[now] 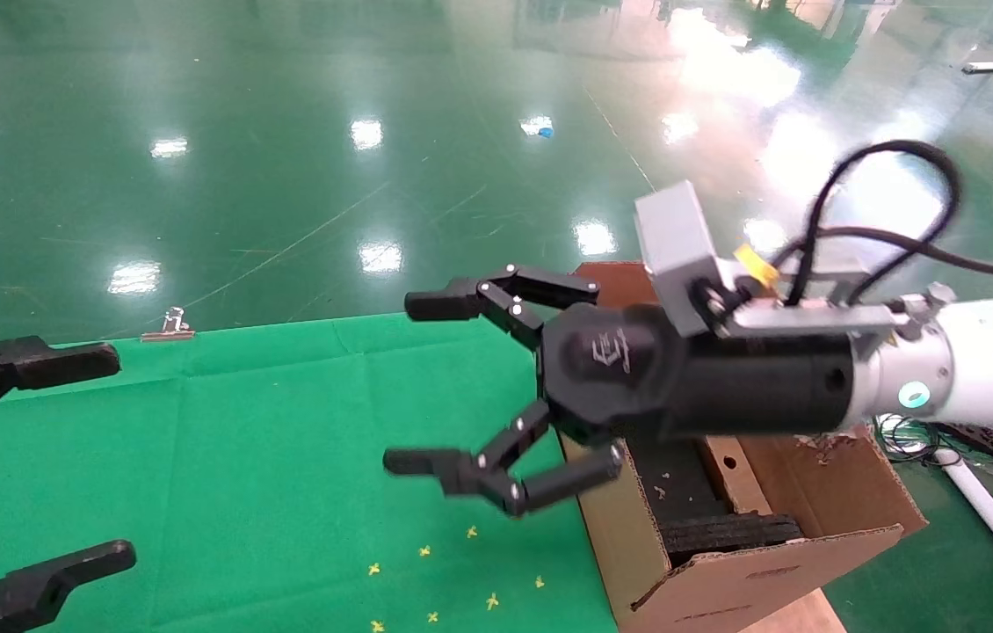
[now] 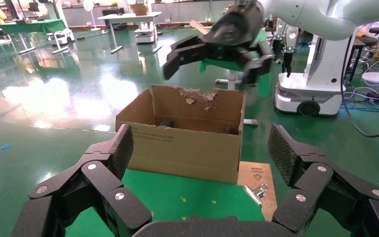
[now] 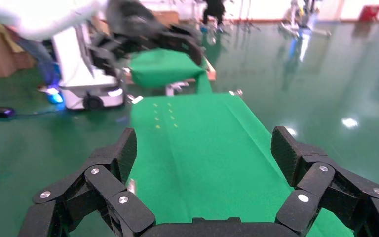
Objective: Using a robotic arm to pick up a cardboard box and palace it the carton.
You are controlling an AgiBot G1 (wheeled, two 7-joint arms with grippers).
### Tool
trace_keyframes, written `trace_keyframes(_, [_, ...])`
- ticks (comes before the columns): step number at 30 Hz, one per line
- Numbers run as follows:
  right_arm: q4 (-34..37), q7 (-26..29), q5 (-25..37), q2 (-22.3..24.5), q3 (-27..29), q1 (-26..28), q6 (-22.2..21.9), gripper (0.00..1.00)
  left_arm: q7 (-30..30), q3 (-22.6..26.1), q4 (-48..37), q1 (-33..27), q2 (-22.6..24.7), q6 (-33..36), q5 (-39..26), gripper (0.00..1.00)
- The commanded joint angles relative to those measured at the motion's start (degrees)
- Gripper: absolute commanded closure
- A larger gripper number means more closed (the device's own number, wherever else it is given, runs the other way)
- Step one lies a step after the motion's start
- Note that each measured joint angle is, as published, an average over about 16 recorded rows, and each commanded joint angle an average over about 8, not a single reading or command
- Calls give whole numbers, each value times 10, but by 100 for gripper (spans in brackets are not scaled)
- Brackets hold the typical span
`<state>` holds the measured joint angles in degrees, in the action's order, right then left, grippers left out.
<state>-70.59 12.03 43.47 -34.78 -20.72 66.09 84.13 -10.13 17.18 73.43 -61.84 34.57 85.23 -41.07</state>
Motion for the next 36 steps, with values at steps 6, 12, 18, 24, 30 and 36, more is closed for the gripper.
trace_keyframes(6, [-37, -14, -20, -3, 59, -57, 19, 0, 0, 0, 0, 0, 0, 0, 0, 0])
trace_keyframes(12, [-40, -15, -23, -3, 65, -63, 21, 0, 0, 0, 0, 0, 0, 0, 0, 0])
trace_keyframes(18, [-36, -14, -21, -3, 57, -55, 19, 0, 0, 0, 0, 0, 0, 0, 0, 0])
trace_keyframes(24, [-33, -13, -19, -3, 52, -50, 17, 0, 0, 0, 0, 0, 0, 0, 0, 0])
trace_keyframes(30, [-31, -13, -17, -3, 49, -48, 16, 0, 0, 0, 0, 0, 0, 0, 0, 0])
trace_keyframes(36, [-30, -13, -16, -2, 48, -46, 16, 0, 0, 0, 0, 0, 0, 0, 0, 0])
